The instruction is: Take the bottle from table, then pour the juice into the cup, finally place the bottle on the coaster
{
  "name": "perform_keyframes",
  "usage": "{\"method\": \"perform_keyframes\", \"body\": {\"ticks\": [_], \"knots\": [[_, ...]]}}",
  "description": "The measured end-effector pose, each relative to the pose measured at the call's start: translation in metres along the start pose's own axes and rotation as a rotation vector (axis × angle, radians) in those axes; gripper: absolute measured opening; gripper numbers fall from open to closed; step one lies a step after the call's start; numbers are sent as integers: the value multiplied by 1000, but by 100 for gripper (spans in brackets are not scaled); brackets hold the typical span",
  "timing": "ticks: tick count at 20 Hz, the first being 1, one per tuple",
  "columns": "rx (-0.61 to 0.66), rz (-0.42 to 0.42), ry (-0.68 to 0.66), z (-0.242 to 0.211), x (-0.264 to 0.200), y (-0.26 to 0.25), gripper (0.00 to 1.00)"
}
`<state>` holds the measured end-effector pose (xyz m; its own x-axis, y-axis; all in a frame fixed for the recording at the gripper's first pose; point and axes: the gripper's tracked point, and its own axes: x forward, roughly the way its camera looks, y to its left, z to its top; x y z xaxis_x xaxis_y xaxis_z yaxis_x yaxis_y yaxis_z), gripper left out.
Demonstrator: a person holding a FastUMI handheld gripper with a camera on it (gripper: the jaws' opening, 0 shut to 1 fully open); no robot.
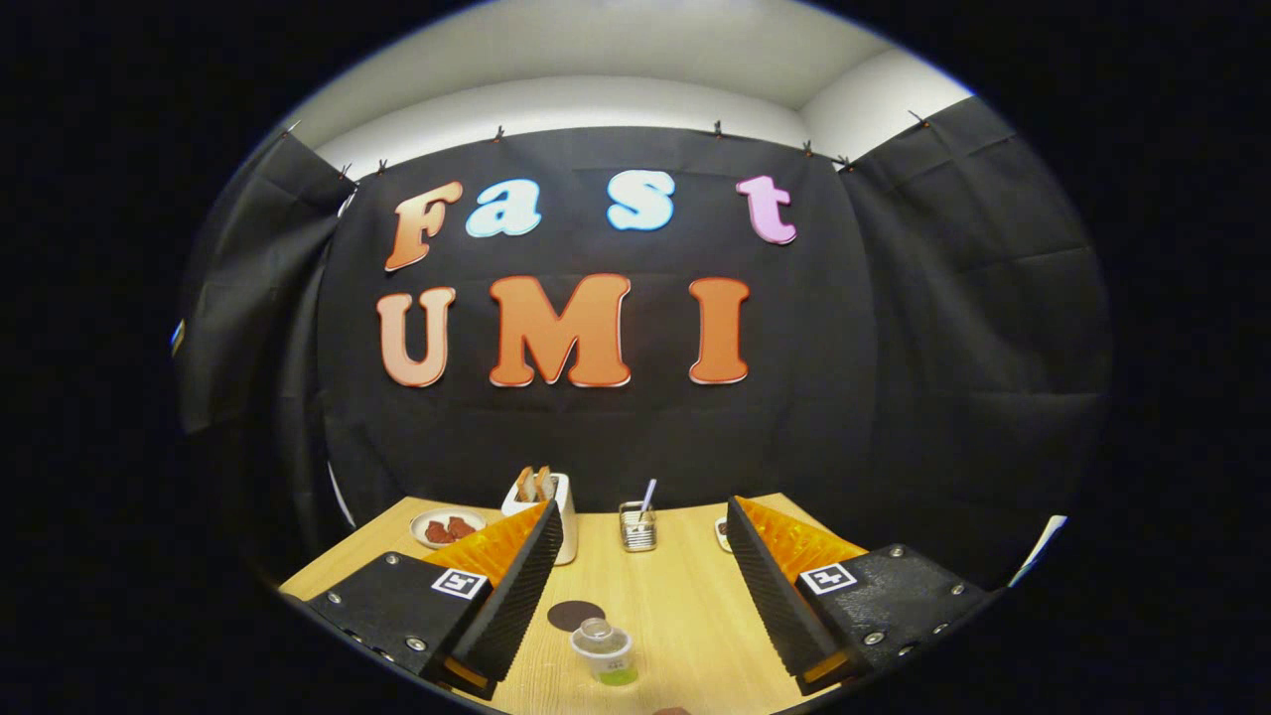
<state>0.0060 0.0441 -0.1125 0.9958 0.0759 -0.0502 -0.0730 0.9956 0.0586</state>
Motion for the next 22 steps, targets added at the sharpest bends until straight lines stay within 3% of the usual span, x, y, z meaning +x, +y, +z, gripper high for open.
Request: {"method": "perform_keyframes", "body": {"ticks": [5, 11, 22], "knots": [[-50, 62, 90, -75, 14, 21, 99], [-56, 55, 206, -155, 21, 18, 99], [-8, 67, 386, -250, 38, 20, 99]]}}
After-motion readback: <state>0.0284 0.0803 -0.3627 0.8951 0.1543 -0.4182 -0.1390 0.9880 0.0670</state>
